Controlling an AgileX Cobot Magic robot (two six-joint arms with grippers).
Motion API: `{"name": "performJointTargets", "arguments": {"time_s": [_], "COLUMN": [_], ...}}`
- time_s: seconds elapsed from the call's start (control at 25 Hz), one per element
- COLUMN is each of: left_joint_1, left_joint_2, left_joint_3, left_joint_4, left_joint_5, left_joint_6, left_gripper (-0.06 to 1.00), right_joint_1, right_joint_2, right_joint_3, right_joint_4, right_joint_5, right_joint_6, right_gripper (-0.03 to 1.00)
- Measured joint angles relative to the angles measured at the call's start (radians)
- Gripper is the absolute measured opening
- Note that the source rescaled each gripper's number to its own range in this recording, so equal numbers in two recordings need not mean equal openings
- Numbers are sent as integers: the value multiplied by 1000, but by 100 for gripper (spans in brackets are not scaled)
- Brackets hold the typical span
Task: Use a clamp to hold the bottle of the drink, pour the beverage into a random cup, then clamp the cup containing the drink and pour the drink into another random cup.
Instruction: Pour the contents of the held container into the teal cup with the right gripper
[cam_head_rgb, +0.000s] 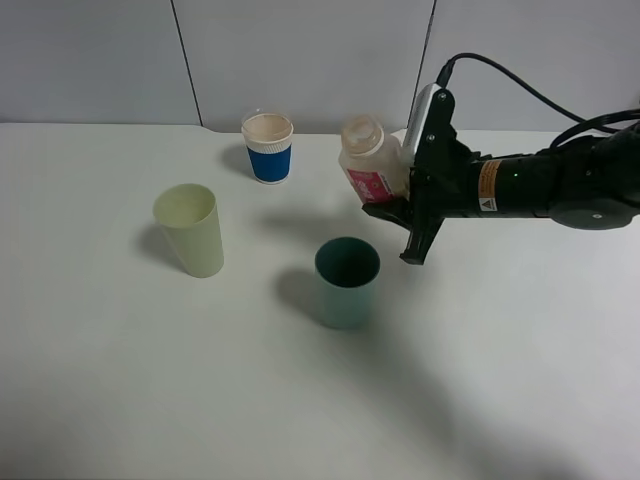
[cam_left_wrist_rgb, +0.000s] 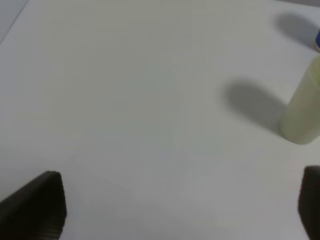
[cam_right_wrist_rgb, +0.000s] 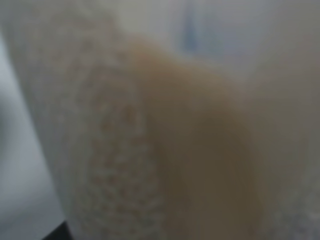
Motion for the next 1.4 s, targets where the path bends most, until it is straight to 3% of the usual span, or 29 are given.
{"name": "performJointTargets", "arguments": {"time_s": [0.16,0.6,1.16,1.4], "left_joint_1": [0,0,0,0], "left_joint_2": [0,0,0,0], "left_joint_3": [0,0,0,0], "left_joint_4": [0,0,0,0], "left_joint_5": [0,0,0,0], "left_joint_6": [0,0,0,0], "left_gripper": [80,80,80,80], "right_joint_1": [52,66,85,88], "right_joint_2": [0,-35,-68,-68], "right_joint_3": [0,0,0,0], "right_joint_4": [-16,-64,-78,-22], "right_joint_5": [83,182,230,203], "right_joint_6": [-73,-92,-161,-188], "right_gripper": [0,0,0,0]}}
